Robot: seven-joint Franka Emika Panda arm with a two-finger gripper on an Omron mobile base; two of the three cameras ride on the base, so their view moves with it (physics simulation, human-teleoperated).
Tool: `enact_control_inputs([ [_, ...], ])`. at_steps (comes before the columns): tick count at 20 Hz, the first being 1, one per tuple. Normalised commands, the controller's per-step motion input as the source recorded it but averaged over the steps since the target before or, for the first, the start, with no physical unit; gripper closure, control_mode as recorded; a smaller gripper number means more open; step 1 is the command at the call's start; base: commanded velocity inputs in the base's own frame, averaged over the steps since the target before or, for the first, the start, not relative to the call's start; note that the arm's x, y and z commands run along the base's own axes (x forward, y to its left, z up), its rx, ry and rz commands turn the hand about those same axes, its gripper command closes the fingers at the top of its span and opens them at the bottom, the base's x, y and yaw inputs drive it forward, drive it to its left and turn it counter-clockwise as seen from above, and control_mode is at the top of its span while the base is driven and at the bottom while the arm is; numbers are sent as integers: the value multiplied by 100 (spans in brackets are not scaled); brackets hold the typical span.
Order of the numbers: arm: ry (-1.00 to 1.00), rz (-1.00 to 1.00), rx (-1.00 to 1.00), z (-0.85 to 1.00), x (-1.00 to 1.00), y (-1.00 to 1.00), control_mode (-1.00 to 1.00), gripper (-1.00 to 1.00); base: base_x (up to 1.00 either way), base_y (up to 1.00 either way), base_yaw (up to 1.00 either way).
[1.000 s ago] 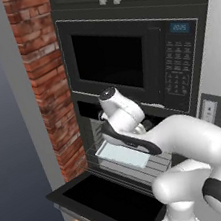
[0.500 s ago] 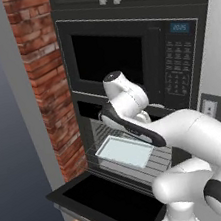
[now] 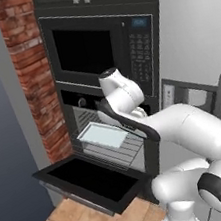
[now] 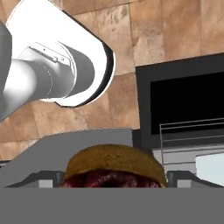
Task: Take the baked cake out of the oven and place it on the plate for cooling. Then close the oven door.
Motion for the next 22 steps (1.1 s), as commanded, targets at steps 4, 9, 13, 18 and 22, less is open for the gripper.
enact_control_inputs([
  [4, 0, 0, 0, 0, 0, 0, 100, 100, -100, -50, -7],
  [9, 0, 0, 0, 0, 0, 0, 100, 100, -100, -77, -9],
  [13, 0, 0, 0, 0, 0, 0, 100, 100, -100, -95, -7],
  [18, 0, 0, 0, 0, 0, 0, 100, 100, -91, -100, -2],
  [22, 0, 0, 0, 0, 0, 0, 100, 100, -36, -100, 0],
])
